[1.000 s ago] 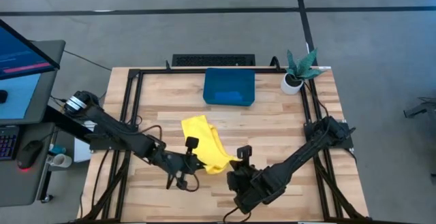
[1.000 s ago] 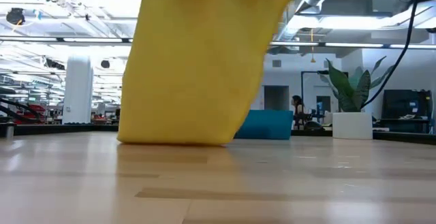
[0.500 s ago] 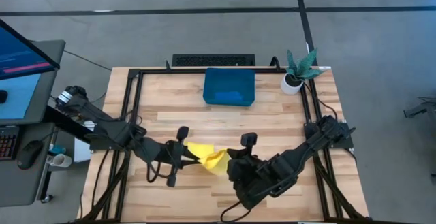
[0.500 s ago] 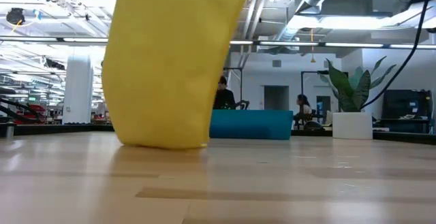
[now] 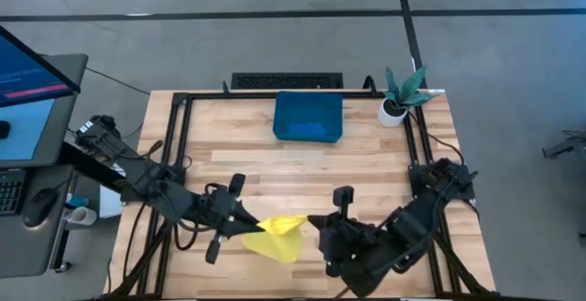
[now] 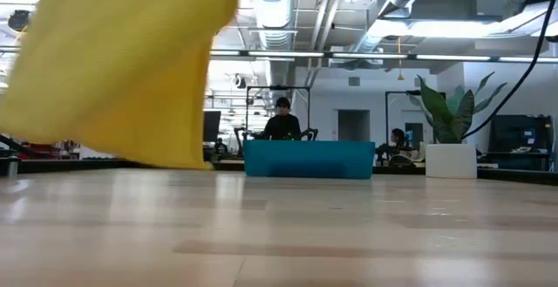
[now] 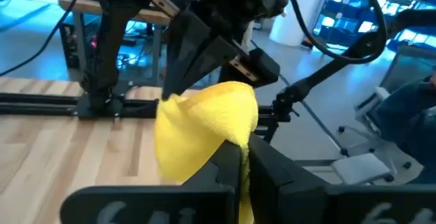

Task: Roll microfiber towels into tight, uniform cylinder then place into a basket
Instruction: Roll the yellow microfiber cloth

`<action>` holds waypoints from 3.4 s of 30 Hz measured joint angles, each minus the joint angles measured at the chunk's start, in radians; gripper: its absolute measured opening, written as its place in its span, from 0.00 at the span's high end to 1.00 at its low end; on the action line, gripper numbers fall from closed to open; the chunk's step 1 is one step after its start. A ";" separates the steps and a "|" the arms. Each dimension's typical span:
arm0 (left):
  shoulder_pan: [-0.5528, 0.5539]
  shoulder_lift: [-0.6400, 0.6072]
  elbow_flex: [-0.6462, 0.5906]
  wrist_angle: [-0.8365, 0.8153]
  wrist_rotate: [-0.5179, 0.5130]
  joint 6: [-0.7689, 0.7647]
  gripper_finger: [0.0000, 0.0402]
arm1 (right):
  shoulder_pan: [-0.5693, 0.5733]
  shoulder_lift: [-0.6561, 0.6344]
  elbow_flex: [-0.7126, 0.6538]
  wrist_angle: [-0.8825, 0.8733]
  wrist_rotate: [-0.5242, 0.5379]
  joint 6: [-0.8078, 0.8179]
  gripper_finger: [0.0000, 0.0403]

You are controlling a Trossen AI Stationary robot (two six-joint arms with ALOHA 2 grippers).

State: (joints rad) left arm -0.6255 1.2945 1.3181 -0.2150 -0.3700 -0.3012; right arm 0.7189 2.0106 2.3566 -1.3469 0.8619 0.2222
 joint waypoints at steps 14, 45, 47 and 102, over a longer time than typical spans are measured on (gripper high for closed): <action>-0.017 0.016 0.030 -0.070 0.010 -0.066 1.00 | 0.020 -0.002 -0.001 0.058 -0.027 -0.038 1.00; 0.013 0.090 0.020 -0.280 -0.355 -0.154 1.00 | -0.059 -0.009 -0.031 -0.062 0.000 0.104 1.00; 0.042 0.095 0.019 -0.342 -0.452 -0.089 1.00 | -0.116 -0.010 -0.063 -0.097 0.003 0.154 1.00; -0.066 0.244 0.227 -0.182 -0.032 -0.382 1.00 | 0.055 -0.015 -0.002 0.181 -0.127 0.031 1.00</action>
State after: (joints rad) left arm -0.6919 1.5383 1.5455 -0.3967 -0.4024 -0.6829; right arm 0.7743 1.9953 2.3550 -1.1656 0.7345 0.2530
